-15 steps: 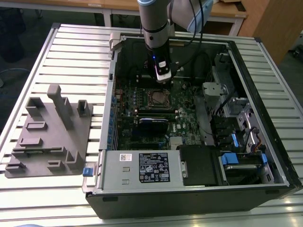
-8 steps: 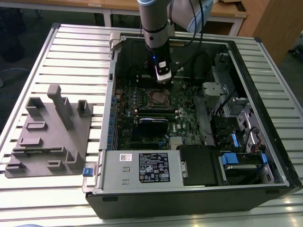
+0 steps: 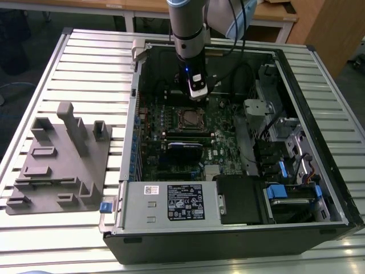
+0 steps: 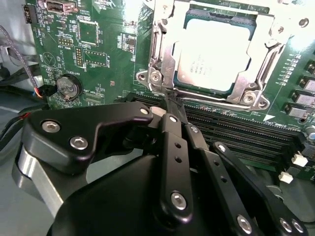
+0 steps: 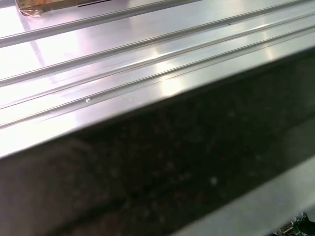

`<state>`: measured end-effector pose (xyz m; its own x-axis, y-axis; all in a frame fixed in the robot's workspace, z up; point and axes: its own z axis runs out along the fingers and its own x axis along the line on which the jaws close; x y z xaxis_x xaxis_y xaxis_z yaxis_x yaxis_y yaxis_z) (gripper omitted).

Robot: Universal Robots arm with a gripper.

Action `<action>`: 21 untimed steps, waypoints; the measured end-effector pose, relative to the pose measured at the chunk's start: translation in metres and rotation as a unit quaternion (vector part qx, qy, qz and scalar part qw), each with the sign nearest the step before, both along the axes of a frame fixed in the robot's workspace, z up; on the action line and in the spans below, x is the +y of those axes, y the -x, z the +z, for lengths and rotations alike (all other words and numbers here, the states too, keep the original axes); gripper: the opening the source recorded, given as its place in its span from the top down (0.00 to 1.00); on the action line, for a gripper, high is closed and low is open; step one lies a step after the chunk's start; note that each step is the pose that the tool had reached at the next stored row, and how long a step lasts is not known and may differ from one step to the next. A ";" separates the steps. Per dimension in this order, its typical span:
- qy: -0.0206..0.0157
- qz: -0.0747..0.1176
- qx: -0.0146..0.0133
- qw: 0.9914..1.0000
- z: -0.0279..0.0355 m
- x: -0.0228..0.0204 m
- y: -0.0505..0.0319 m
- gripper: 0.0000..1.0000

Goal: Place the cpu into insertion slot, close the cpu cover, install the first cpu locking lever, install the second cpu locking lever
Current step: 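Install the first cpu locking lever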

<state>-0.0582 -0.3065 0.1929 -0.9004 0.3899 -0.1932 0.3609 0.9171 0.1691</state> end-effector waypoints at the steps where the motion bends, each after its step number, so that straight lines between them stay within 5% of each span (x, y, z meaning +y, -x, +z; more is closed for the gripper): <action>1: 0.000 0.000 0.000 1.000 -0.0009 0.0001 -0.0001 0.89; 13: -0.003 0.000 0.000 1.000 0.0017 -0.0002 0.0000 0.89; 21: -0.003 0.000 0.000 1.000 0.0191 -0.0002 0.0000 0.89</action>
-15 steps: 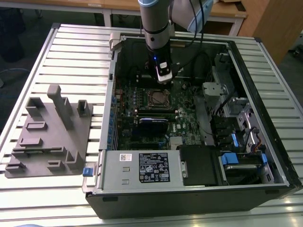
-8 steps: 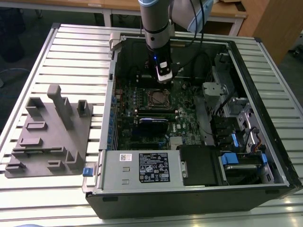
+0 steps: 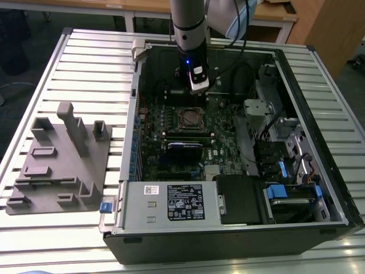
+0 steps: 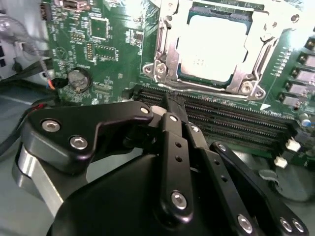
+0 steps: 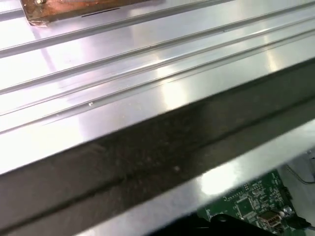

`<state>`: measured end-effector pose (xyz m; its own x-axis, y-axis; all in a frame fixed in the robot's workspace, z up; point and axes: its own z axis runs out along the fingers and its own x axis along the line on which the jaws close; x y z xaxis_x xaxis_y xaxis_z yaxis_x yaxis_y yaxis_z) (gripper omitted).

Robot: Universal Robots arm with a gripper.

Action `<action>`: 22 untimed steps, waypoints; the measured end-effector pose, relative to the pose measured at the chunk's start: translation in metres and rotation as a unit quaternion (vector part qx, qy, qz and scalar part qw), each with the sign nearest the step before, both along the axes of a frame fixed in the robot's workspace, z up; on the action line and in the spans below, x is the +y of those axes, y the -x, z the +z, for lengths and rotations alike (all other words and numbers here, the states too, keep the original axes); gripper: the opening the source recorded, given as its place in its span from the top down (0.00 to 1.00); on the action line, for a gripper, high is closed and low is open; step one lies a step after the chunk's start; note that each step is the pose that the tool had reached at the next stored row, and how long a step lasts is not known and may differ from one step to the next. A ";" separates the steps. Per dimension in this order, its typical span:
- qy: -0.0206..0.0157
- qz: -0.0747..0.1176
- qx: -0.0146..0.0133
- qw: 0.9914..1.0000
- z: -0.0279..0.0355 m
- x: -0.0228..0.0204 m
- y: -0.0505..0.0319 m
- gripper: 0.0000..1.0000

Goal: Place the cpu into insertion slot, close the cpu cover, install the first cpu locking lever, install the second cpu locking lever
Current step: 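Install the first cpu locking lever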

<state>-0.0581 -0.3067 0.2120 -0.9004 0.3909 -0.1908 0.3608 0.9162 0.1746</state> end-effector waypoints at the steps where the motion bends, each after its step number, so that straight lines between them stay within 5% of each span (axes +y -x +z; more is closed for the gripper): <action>1: 0.000 0.000 0.000 1.000 0.0026 0.0000 0.0000 0.89; 4: 0.002 0.000 0.000 1.000 0.0092 0.0000 0.0000 0.89; 9: 0.004 0.000 0.000 1.000 0.0093 0.0000 0.0000 0.89; 10: 0.008 0.000 0.000 1.000 0.0093 0.0000 0.0000 0.89; 13: 0.034 0.000 0.000 0.999 0.0093 0.0000 0.0000 0.89; 17: 0.069 0.000 0.001 0.998 0.0092 0.0000 0.0000 0.89; 22: 0.072 0.000 0.001 0.997 0.0090 0.0000 0.0000 0.89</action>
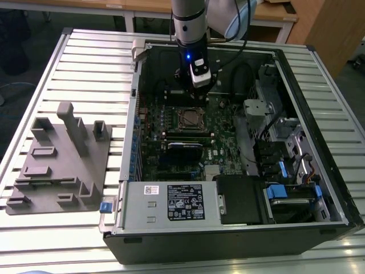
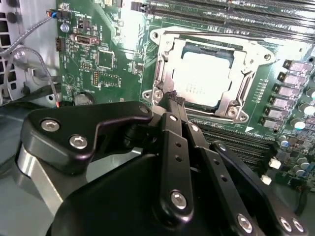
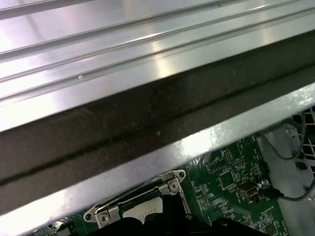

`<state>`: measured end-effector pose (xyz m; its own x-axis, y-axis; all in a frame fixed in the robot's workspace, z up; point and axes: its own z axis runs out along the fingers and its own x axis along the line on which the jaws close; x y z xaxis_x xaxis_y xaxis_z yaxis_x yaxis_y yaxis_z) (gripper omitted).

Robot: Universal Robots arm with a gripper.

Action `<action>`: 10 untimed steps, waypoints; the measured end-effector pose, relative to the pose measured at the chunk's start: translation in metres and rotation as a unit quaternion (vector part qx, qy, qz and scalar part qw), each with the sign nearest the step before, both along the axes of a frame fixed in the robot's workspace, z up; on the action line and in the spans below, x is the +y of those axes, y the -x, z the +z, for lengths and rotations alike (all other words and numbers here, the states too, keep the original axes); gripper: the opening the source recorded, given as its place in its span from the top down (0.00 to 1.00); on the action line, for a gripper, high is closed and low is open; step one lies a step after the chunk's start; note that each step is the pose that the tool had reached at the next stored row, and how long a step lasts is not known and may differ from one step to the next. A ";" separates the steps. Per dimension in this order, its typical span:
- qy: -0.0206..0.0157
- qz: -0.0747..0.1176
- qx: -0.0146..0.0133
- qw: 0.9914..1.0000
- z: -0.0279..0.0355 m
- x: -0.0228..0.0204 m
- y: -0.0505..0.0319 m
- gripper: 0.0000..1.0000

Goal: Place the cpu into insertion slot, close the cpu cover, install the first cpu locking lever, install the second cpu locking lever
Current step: 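Install the first cpu locking lever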

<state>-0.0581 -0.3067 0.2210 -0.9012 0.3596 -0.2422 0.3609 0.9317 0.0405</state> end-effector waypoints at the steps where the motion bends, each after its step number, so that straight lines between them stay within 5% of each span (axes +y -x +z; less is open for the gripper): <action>1: 0.001 0.000 0.007 1.000 -0.0002 0.0000 0.0000 0.89; 2: 0.001 0.000 0.016 1.000 -0.0003 0.0000 -0.0002 0.89; 3: 0.003 0.000 0.039 0.999 -0.0006 0.0000 -0.0007 0.89; 7: 0.006 0.000 0.075 0.997 -0.0009 0.0000 -0.0013 0.89; 10: 0.006 0.000 0.077 0.997 -0.0009 0.0000 -0.0013 0.89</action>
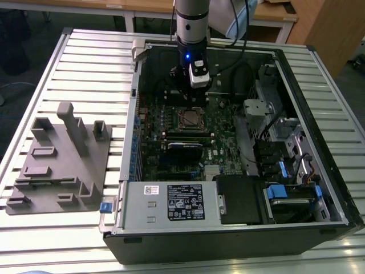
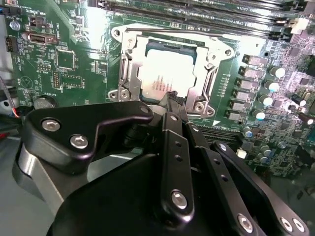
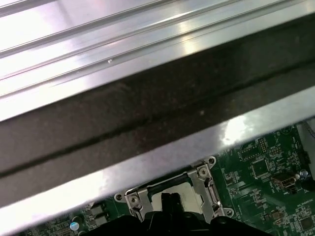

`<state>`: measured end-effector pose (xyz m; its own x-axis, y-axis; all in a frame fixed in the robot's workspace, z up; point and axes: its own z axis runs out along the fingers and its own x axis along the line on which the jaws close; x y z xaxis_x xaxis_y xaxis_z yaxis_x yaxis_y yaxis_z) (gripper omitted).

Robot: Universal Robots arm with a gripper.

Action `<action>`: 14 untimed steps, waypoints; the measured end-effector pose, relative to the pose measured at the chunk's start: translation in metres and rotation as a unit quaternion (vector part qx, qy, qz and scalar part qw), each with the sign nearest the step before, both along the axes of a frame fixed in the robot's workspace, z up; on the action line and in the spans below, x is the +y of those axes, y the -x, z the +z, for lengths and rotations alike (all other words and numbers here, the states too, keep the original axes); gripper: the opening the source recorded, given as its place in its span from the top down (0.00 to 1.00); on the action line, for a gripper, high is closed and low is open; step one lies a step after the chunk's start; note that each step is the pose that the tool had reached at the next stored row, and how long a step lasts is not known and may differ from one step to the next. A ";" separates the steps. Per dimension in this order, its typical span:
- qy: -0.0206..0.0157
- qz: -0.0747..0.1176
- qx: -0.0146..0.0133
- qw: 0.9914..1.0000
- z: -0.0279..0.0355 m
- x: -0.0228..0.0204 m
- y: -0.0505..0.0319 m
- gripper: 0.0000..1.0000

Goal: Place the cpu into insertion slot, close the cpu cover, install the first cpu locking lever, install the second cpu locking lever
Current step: 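Install the first cpu locking lever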

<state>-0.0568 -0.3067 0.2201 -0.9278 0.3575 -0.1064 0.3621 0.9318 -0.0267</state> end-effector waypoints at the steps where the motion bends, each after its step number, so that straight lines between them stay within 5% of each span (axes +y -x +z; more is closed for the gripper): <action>1: 0.000 0.000 0.000 1.000 0.0000 0.0000 0.0000 0.89; 6: 0.000 0.020 0.000 1.000 -0.0009 0.0001 -0.0003 0.89; 14: 0.001 0.064 0.000 0.998 -0.0034 0.0000 -0.0004 0.89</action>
<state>-0.0564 -0.3067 0.2167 -0.9661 0.2351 -0.1067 0.2393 0.9705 -0.0284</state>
